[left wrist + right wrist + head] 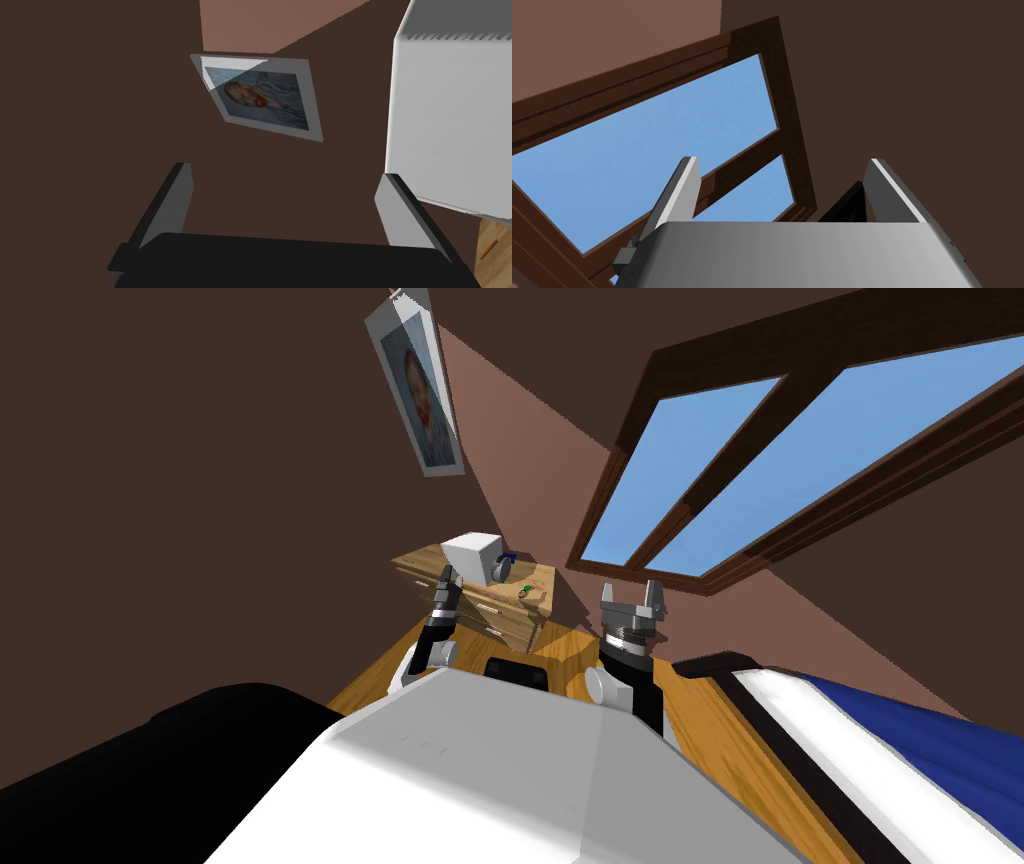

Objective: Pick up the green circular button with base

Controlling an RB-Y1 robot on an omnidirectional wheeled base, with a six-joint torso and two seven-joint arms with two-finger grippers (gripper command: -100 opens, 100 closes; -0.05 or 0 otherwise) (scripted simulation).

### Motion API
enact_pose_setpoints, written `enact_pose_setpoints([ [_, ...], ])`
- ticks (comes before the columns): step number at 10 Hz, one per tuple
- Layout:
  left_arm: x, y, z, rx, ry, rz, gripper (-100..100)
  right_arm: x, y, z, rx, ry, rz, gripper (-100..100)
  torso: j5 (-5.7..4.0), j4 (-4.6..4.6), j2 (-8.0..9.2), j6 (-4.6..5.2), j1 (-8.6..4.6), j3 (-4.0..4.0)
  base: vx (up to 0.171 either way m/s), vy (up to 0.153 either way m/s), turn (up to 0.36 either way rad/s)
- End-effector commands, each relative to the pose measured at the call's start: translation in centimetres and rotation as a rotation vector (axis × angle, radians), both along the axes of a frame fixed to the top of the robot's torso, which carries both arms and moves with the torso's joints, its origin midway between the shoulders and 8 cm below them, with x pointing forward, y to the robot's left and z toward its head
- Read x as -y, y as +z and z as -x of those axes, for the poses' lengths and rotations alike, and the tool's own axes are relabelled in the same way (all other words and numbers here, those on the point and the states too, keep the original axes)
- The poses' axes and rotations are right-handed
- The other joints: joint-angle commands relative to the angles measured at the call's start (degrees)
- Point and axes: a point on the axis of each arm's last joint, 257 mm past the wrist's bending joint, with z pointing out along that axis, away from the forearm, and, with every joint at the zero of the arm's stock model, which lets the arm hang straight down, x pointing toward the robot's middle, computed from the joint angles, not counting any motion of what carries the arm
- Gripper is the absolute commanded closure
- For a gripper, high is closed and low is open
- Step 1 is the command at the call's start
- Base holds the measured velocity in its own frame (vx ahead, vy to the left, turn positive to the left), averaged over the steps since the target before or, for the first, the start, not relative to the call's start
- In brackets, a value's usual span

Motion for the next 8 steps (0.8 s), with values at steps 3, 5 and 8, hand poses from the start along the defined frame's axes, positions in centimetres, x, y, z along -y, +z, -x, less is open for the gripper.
enact_pose_setpoints([
  [3,-1.6,-2.2,0.0,-0.086,0.003,-0.059,-100,0.0,0.0,0.0,0.000,0.000,0.000,0,-0.06,0.05,0.25,0.00,-0.29,0.14,-0.065,-0.076,0.003],
  [5,-3.0,-4.0,0.2,-0.151,0.014,-0.093,-100,0.0,0.0,0.0,0.000,0.000,0.000,0,-0.09,0.07,0.31,0.00,-0.39,0.18,-0.071,-0.109,-0.012],
  [8,-5.9,-7.0,0.8,-0.272,0.040,-0.154,-100,0.0,0.0,0.0,0.000,0.000,0.000,0,-0.09,0.08,0.38,0.01,-0.44,0.22,-0.068,-0.106,-0.074],
])
